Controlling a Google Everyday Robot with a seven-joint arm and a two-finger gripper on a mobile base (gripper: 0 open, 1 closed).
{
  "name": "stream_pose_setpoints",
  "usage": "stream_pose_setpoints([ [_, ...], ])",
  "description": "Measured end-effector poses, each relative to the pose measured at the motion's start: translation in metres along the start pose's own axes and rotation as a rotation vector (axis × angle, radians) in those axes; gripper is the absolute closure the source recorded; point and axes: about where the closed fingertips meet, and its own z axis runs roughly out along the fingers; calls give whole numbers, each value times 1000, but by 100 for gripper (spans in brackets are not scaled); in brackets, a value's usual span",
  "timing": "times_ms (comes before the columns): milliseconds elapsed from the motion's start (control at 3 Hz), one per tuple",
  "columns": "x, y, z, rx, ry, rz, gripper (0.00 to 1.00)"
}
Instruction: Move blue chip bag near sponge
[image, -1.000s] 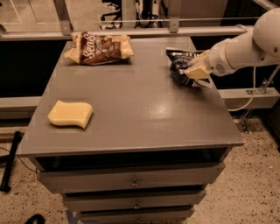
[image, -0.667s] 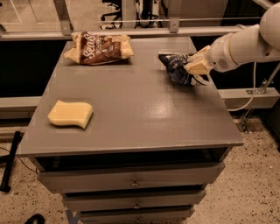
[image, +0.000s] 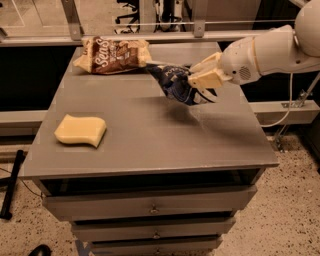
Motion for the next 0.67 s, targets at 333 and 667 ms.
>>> stream_pose_setpoints([
  [333,-37,42,23,-118,-103,-22,100],
  [667,-57,79,53,-204,-151,-42,100],
])
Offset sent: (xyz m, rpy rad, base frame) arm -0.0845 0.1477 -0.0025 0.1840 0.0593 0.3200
